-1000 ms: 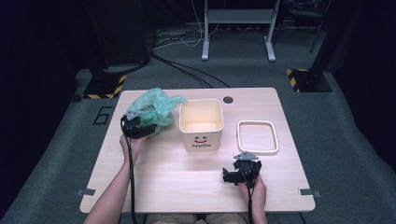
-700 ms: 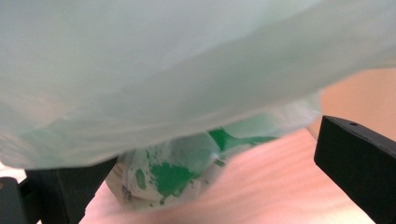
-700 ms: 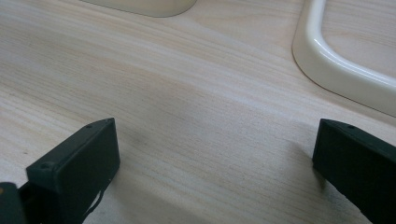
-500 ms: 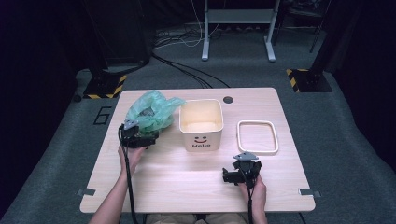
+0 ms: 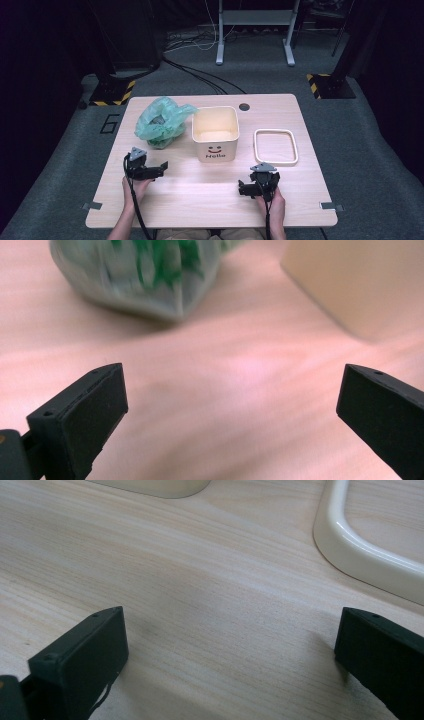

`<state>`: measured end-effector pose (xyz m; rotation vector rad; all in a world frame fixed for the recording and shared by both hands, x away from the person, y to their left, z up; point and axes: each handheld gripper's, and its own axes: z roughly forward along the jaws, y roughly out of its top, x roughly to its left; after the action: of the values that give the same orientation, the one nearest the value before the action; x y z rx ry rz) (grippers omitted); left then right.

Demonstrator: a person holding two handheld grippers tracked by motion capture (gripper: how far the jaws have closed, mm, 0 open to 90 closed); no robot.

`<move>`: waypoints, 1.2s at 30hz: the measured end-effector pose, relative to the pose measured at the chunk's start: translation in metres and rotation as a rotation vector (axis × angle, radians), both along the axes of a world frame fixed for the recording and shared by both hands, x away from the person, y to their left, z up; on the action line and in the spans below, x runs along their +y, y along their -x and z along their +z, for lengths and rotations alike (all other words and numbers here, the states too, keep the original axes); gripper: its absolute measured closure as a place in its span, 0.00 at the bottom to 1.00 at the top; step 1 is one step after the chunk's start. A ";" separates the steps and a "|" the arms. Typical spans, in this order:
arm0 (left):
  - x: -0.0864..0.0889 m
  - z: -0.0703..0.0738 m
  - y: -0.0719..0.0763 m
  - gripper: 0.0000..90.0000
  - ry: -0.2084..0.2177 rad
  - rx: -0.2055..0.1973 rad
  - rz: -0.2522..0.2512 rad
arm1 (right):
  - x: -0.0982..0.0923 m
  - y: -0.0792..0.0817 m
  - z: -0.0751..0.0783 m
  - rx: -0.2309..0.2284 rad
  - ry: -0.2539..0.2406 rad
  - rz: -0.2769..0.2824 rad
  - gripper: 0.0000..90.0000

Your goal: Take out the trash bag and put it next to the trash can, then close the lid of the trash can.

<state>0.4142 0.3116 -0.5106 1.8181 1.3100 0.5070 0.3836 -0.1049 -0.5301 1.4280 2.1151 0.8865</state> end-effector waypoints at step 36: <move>-0.022 -0.020 0.016 0.00 -0.182 0.081 -0.076 | -0.005 0.000 0.002 0.023 0.012 0.039 0.00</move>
<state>0.3983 0.2897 -0.5304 2.0497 1.2771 0.5308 0.3838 -0.1096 -0.5278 1.4024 2.1684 0.8738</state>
